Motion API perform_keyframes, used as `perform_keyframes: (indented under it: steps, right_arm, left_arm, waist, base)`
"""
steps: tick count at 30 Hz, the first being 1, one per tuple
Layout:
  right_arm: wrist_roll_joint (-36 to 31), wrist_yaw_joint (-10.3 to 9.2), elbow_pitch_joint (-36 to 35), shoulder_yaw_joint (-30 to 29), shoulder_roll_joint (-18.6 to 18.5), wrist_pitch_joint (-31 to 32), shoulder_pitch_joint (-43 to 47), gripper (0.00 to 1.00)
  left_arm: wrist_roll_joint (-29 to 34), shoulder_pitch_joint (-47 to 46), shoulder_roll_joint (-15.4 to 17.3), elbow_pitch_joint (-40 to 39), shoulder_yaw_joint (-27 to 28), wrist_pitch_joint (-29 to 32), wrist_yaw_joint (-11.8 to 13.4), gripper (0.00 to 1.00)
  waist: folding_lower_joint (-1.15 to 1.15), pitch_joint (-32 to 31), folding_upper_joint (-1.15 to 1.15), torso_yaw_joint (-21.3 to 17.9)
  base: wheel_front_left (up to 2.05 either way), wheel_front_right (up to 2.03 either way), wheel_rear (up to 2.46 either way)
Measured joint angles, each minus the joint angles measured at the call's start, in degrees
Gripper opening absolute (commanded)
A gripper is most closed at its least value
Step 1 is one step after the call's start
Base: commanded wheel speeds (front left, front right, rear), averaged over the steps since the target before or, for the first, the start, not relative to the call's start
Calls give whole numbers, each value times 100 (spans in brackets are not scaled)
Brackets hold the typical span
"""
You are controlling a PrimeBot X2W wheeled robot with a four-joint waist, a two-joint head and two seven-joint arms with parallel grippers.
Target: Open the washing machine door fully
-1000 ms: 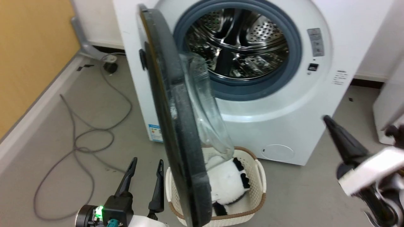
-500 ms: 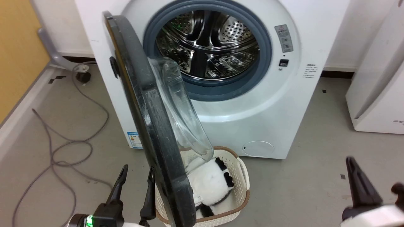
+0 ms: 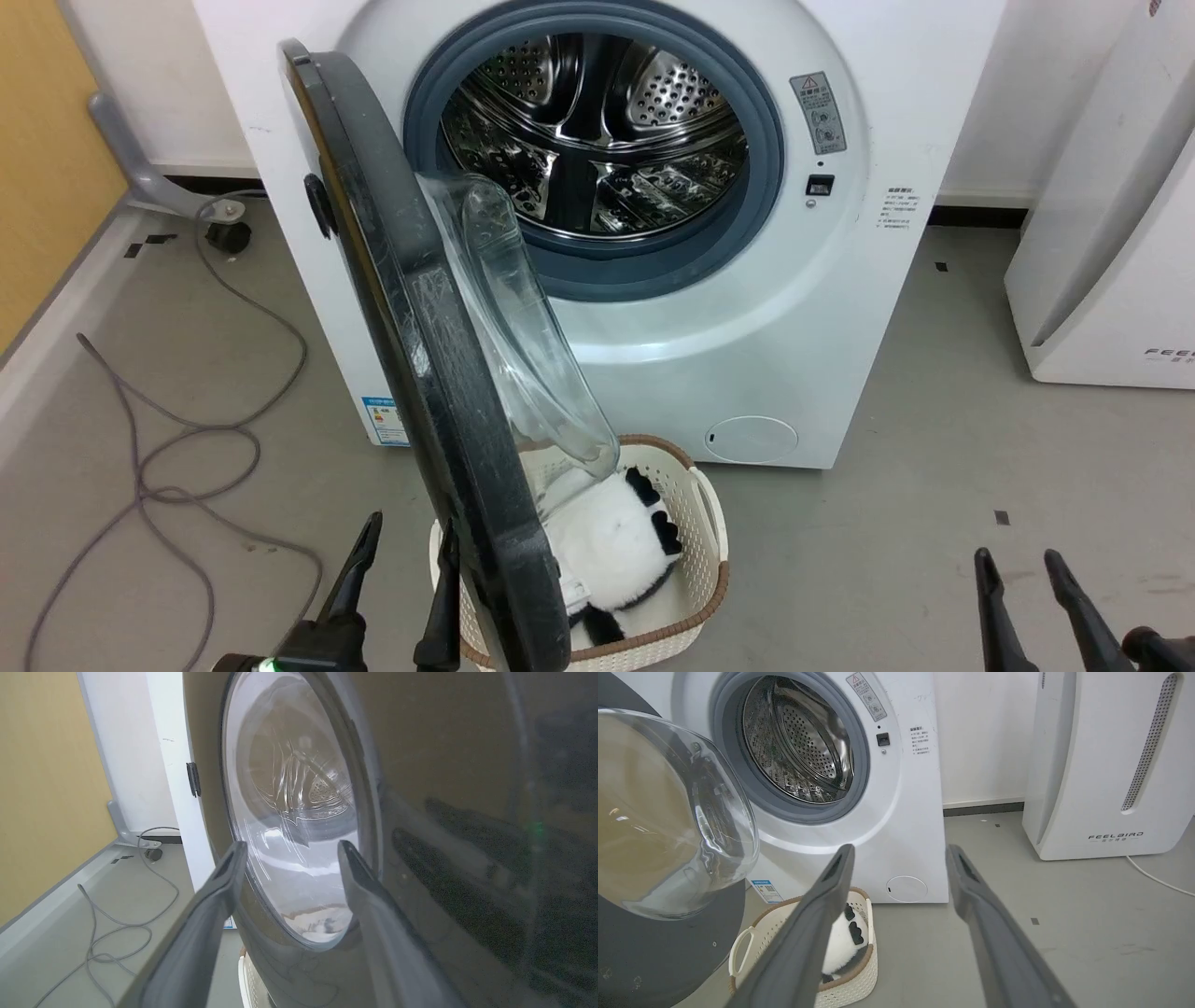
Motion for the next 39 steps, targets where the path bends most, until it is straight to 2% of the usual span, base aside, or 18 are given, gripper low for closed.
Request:
perform_keyframes:
  steps: [7, 12, 13, 15, 20, 23, 26, 29, 34, 39]
  right_arm:
    - [2, 1, 9, 55, 5, -51, 0, 100]
    - [19, 0, 49, 79, 5, -88, 0, 100]
    - [20, 0, 56, 88, 5, -90, 0, 100]
    - [44, 0, 69, 108, 4, -89, -1, 100]
    - [64, 0, 82, 116, 2, -87, -2, 100]
    - [79, 0, 89, 111, 1, -84, -2, 100]
    - [104, 0, 99, 118, 1, -80, -3, 100]
    - [111, 0, 116, 127, 1, -66, -8, 100]
    - [113, 0, 156, 154, 3, -66, -12, 100]
    - [138, 0, 220, 162, 19, -85, -13, 100]
  left_arm:
    - [16, 1, 0, -168, 88, 0, 7, 100]
    - [-276, -16, -2, -887, 336, -1, 215, 100]
    - [-343, -34, 0, -1043, 407, 0, 244, 51]
    - [-394, -92, 2, -1369, 506, -1, 310, 0]
    - [-483, -472, 1, -2220, 733, -3, 435, 0]
    - [-480, -744, 1, -2660, 717, -8, 533, 0]
    - [-478, -1000, 0, -2910, 633, -8, 528, 0]
    - [-477, -1202, 1, -3038, 443, -8, 438, 0]
    - [-277, -1189, 1, -2806, -154, 5, 134, 0]
    - [-218, -1007, 0, -2693, -800, 603, -11, 0]
  waist:
    - [0, -12, 0, 59]
    - [0, -15, 0, 97]
    - [0, -13, 0, 101]
    - [0, -10, 0, 103]
    - [0, 14, 0, 84]
    - [0, 19, 0, 76]
    - [0, 22, 0, 70]
    - [0, 19, 0, 54]
    - [0, -4, 0, 31]
    - [0, -10, 0, 36]
  base:
    - [0, 0, 0]
    - [0, 0, 0]
    - [0, 0, 0]
    - [0, 0, 0]
    - [0, 0, 0]
    - [0, 0, 0]
    - [0, 0, 0]
    - [0, 0, 0]
    - [0, 0, 0]
    - [0, 0, 0]
